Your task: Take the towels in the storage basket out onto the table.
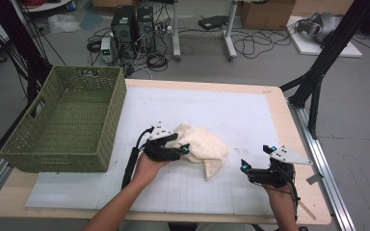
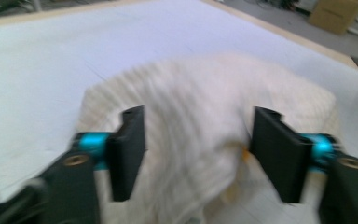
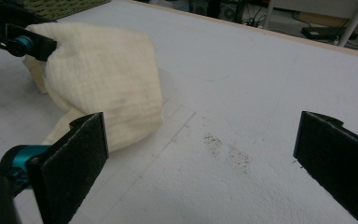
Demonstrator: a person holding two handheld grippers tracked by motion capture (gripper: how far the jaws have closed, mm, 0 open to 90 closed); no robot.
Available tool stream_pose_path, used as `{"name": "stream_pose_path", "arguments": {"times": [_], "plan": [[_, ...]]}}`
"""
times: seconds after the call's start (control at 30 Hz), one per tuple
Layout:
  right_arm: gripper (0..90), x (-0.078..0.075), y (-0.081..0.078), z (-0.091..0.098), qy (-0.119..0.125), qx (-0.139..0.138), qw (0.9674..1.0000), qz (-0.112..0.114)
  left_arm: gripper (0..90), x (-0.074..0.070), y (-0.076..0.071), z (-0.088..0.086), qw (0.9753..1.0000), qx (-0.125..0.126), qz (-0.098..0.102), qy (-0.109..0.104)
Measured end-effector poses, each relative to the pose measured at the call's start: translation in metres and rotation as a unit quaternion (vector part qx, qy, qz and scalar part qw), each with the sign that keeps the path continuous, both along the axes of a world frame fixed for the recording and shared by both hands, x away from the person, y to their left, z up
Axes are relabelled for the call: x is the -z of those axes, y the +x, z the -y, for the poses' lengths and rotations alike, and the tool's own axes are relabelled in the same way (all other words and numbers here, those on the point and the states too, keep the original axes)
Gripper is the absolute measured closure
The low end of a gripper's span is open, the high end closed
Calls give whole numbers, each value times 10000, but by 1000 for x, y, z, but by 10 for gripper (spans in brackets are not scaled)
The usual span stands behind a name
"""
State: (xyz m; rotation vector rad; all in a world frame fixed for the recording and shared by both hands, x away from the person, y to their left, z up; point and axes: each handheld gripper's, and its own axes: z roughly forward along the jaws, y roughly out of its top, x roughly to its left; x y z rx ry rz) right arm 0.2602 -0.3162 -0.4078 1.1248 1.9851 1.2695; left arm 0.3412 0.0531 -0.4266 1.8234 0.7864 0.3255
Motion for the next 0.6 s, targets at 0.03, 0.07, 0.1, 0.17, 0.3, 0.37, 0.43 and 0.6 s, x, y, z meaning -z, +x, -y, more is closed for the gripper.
{"name": "stream_pose_path", "arguments": {"times": [0.03, 0.07, 0.1, 0.17, 0.3, 0.37, 0.43, 0.6], "plan": [[20, 0, 0, 0, 0, 0, 10000, 0, 310, -2, -1, -4, 9999, -81, 80, -41], [20, 1, 0, 0, 2, -5, 10000, -2, 281, -5, -3, -9, 9998, -128, 140, -89], [20, 1, 0, 1, 4, 3, 10000, -17, 250, -7, -5, -13, 9997, -176, 172, -95], [20, 1, 1, 1, -12, -19, 10000, -11, 235, -10, -8, -24, 9996, -184, 148, -144], [20, 1, 0, 0, 21, -20, 10000, -8, 212, -13, -15, -46, 9988, -223, 296, -320], [20, 1, 1, -1, -13, -37, 10000, 1, 211, -14, -18, -56, 9981, -239, 397, -417], [20, 2, 2, -2, -135, -43, 9999, -25, 206, -13, -20, -62, 9973, -297, 462, -489], [21, 3, 3, -5, -233, -86, 9997, -27, 198, -14, -22, -69, 9968, -359, 555, -457]]}}
